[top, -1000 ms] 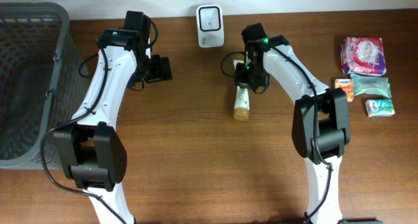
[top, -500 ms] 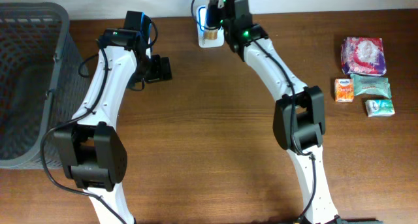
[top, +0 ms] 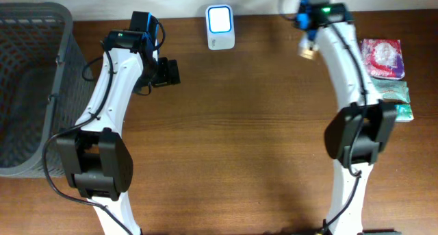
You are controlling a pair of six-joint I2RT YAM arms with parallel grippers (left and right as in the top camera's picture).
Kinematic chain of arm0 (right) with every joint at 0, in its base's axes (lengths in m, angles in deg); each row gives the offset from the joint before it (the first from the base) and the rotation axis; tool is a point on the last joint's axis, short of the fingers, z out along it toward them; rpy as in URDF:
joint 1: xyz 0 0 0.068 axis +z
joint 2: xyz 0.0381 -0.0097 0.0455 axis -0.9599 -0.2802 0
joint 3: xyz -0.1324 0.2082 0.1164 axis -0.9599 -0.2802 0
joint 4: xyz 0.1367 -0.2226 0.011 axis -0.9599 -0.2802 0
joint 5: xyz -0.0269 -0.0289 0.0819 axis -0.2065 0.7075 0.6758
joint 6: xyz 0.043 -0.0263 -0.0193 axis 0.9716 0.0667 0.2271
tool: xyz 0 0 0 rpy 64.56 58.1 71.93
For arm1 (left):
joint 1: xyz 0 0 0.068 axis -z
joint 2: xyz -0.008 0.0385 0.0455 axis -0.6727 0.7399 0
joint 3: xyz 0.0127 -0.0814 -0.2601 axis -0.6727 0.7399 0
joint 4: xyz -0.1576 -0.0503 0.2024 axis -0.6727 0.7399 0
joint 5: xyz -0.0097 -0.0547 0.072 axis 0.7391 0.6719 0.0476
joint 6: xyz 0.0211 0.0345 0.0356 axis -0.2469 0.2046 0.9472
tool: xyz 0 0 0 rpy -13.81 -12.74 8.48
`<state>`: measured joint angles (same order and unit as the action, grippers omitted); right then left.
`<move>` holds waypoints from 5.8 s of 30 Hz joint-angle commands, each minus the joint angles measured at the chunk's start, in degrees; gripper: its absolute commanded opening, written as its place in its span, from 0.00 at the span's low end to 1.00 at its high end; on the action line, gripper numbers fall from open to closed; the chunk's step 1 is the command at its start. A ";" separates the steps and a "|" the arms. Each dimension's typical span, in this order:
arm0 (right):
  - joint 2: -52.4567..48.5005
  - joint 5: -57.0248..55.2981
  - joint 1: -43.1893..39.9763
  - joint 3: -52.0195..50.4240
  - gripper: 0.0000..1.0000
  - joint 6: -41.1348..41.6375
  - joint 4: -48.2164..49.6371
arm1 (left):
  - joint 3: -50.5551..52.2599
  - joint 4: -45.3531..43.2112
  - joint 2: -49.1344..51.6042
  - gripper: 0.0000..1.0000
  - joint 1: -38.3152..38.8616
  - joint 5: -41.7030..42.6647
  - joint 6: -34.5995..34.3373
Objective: Scan the item barcode
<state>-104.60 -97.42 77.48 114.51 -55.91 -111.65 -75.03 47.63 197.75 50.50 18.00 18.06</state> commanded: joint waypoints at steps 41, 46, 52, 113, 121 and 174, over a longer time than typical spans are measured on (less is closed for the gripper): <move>59.56 24.39 3.37 -45.53 0.99 -2.62 -31.41 | -0.04 0.02 -0.76 0.99 -0.26 -0.37 0.46; 65.88 25.79 3.37 -45.75 0.99 -2.73 -31.32 | -0.04 0.02 -0.76 0.99 -0.26 -0.37 0.44; 79.10 25.68 3.37 -53.57 0.99 -2.38 -29.53 | -0.04 0.02 -0.76 0.99 -0.26 -0.39 0.44; 130.55 20.61 -1.95 -129.09 0.99 -13.49 48.63 | -0.04 0.02 -0.76 0.99 -0.04 -0.37 0.44; 130.55 20.61 -1.95 -129.09 0.99 -13.49 48.63 | -0.04 0.02 -0.76 0.99 -0.04 -0.39 0.46; 130.55 20.61 -1.95 -129.09 0.99 -13.49 48.63 | 107.25 -68.48 -113.83 0.99 -6.71 -5.79 14.05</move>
<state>25.58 -76.70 75.84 -14.05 -69.40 -62.82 29.84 -19.95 86.85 44.54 12.45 31.28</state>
